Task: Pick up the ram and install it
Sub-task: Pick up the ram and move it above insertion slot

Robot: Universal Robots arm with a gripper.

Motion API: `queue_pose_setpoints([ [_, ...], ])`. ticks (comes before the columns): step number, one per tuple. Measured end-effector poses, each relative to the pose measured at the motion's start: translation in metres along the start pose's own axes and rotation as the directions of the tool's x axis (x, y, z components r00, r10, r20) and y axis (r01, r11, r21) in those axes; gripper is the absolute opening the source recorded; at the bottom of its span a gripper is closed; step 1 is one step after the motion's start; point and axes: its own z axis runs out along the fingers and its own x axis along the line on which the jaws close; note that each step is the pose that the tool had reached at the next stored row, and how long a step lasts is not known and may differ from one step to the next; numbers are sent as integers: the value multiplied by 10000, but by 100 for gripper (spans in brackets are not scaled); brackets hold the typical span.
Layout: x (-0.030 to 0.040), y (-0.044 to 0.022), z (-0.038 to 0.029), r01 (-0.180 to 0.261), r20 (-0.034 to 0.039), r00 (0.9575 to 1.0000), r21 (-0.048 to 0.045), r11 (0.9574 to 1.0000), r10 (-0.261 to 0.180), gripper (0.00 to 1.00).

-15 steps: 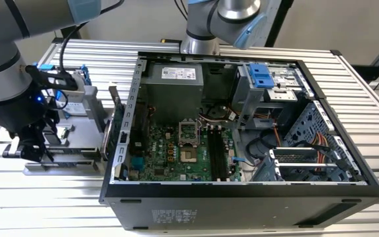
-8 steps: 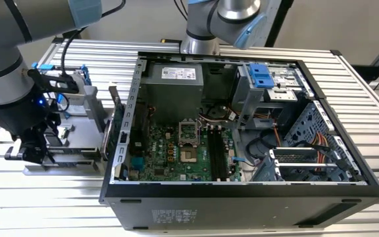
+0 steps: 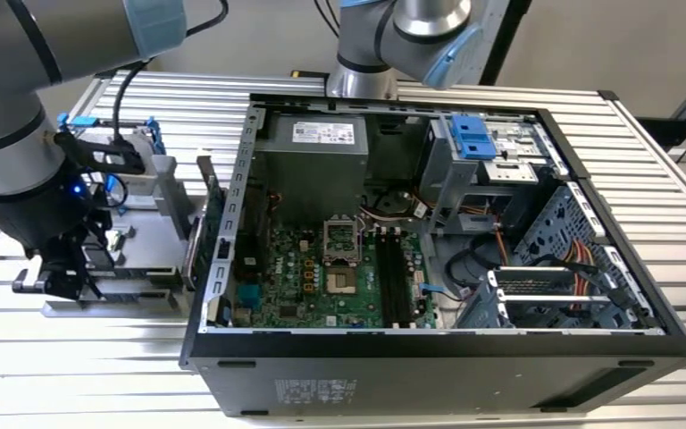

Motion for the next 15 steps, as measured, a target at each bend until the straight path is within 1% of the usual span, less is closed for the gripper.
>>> queue_pose_setpoints([
  [15,1,-2,130,-10,-1,10000,-4,10000,10,100],
])
